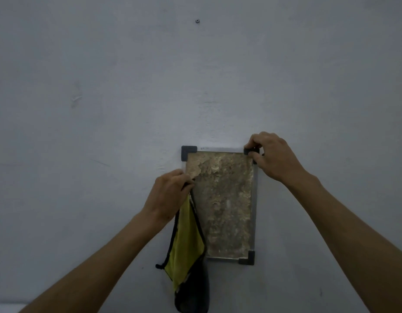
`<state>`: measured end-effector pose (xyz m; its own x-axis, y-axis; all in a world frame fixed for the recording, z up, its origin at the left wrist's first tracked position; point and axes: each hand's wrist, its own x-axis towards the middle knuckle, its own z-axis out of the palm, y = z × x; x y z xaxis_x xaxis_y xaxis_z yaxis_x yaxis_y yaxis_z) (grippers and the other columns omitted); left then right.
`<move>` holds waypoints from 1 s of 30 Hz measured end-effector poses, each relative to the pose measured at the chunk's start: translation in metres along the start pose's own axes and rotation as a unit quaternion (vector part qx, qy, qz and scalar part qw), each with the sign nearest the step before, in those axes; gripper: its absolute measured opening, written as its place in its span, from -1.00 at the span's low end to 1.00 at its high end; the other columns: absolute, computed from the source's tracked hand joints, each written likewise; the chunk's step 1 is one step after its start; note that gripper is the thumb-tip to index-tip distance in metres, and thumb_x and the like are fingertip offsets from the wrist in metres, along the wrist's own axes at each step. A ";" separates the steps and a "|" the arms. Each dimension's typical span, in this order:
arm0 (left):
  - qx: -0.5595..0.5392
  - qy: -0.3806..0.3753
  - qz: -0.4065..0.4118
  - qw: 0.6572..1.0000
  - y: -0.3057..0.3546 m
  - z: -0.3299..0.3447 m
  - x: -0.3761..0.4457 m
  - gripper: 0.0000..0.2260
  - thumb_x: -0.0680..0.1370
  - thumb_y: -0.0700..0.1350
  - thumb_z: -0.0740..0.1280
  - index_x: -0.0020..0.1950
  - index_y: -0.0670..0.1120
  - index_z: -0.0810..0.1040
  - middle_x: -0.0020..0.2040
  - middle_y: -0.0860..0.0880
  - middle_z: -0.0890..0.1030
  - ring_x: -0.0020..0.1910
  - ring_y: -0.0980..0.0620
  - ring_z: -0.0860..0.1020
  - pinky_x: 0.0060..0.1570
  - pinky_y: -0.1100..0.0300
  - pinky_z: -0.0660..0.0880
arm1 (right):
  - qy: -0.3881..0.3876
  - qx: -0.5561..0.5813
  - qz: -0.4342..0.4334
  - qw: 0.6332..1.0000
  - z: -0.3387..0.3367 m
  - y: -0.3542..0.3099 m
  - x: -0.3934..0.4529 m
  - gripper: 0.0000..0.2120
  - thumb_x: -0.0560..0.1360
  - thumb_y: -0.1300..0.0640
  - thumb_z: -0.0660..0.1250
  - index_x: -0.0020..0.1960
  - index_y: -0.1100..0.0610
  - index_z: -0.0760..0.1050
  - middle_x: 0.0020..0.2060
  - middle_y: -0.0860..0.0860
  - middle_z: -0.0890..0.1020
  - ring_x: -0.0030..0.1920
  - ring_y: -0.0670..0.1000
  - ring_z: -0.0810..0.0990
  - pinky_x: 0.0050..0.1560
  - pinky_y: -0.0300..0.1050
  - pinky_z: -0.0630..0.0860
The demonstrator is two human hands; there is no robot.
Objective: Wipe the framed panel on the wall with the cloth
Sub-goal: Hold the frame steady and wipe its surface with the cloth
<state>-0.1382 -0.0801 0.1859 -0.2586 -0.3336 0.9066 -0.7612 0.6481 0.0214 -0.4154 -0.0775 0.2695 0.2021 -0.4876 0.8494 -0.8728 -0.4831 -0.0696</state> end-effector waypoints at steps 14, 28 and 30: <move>-0.003 0.027 -0.031 0.999 -0.006 0.002 -0.007 -0.97 0.52 -0.20 0.49 -0.10 -0.16 0.70 -0.21 -0.06 0.62 -0.29 0.04 0.55 -0.26 0.14 0.55 | 0.006 -0.009 0.010 1.000 -0.001 -0.006 -0.002 -0.90 0.53 0.25 0.35 -0.01 0.08 0.57 -0.04 0.00 0.59 0.02 0.05 0.50 0.04 0.09 0.53; -0.019 0.011 0.026 0.999 -0.013 -0.002 0.001 -0.98 0.51 -0.25 0.49 -0.08 -0.19 0.71 -0.19 -0.06 0.61 -0.28 0.07 0.54 -0.25 0.16 0.57 | 0.006 0.005 0.012 1.000 0.002 -0.001 0.001 -0.90 0.51 0.24 0.37 -0.03 0.06 0.58 -0.06 -0.03 0.58 0.02 0.04 0.52 0.05 0.11 0.55; -0.019 -0.053 0.079 0.995 -0.011 0.001 -0.011 -0.98 0.52 -0.25 0.47 -0.08 -0.19 0.71 -0.14 -0.05 0.63 -0.26 0.08 0.57 -0.23 0.16 0.61 | 0.007 0.006 0.012 1.000 0.002 0.000 0.001 -0.90 0.51 0.24 0.37 -0.03 0.06 0.58 -0.06 -0.03 0.58 0.02 0.04 0.52 0.05 0.10 0.55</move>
<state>-0.1279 -0.0841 0.1757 -0.4367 -0.2949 0.8499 -0.6830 0.7236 -0.0998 -0.4140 -0.0795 0.2687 0.1751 -0.4881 0.8551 -0.8717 -0.4805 -0.0957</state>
